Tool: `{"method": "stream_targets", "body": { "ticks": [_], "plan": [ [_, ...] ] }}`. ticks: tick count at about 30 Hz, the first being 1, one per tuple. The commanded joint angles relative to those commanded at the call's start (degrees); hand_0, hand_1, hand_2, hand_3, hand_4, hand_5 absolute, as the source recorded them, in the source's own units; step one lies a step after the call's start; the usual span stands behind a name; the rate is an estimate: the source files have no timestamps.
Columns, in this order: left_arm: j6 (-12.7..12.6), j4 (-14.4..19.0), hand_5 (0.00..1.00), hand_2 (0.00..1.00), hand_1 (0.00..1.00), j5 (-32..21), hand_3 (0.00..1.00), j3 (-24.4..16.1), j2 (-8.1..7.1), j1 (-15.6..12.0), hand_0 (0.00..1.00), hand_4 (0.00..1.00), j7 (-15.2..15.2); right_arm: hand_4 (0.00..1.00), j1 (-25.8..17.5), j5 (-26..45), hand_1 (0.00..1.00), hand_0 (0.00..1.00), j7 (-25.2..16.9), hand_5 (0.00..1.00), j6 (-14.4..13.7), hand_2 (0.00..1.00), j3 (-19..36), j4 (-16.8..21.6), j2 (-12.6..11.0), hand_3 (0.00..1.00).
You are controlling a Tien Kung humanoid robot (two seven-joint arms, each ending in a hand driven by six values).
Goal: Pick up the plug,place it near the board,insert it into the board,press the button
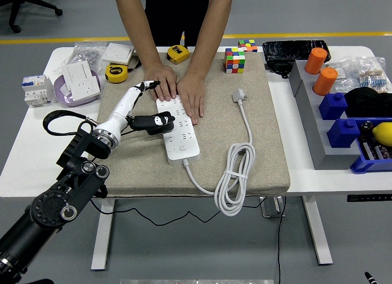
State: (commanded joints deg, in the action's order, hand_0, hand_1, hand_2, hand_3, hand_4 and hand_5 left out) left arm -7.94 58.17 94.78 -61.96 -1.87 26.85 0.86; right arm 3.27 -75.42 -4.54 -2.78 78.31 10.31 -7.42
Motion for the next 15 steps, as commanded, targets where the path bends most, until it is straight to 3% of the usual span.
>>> {"method": "stream_targets", "body": {
  "ticks": [6,15],
  "plan": [
    [0.56,-4.89,0.265,0.884,0.950,-2.22,0.842,1.82,1.75,1.55,0.998,0.998,-0.25,0.998,0.48,1.14,0.846,0.959,-0.29,0.998,0.08,0.781,-1.02,0.00,0.03,0.789],
    [-1.08,-9.31,0.271,0.841,0.922,-1.38,0.794,2.49,1.87,2.84,0.967,0.998,-0.36,0.998,0.48,0.90,0.845,0.960,-0.16,0.998,0.09,0.781,-0.84,0.00,0.11,0.789]
  ]
}}
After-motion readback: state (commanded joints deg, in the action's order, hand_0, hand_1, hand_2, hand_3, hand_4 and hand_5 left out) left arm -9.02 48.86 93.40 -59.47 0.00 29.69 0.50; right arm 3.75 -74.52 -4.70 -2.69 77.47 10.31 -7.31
